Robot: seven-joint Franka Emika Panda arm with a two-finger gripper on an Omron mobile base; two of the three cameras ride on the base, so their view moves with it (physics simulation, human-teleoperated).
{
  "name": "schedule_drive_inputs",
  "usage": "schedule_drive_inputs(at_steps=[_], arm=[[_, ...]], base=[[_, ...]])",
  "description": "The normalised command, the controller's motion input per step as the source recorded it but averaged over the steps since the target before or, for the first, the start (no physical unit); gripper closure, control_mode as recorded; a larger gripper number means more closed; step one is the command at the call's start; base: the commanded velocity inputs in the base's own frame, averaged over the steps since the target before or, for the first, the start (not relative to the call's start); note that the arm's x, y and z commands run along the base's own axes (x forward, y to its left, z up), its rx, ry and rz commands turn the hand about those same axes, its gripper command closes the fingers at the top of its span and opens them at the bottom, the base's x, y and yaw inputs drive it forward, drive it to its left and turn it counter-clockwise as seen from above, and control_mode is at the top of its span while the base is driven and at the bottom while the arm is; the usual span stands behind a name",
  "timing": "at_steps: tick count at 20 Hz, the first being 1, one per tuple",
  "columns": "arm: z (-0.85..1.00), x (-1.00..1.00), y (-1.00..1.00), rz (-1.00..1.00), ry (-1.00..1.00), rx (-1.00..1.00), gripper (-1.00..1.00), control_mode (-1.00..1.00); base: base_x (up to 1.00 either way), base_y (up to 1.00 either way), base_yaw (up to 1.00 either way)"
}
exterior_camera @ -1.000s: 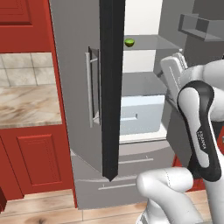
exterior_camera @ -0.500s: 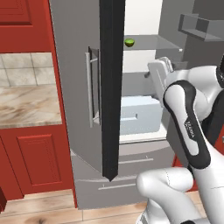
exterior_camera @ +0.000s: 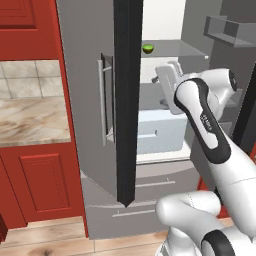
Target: Retrieve the kiwi and peach from the fridge and place them into the bowl on the dining table.
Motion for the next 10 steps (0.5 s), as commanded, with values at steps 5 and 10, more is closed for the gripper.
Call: schedule_drive_inputs(at_steps=[5,10], arm=[[0.04,0.44,0.06,0.0,-0.07,0.02,-1.0,-1.0],[0.0,0.62,0.18,0.0,-0.02,0.05,-1.0,-1.0]], base=[[0.0,0.0,0.0],[0.0,0.0,0.0]])
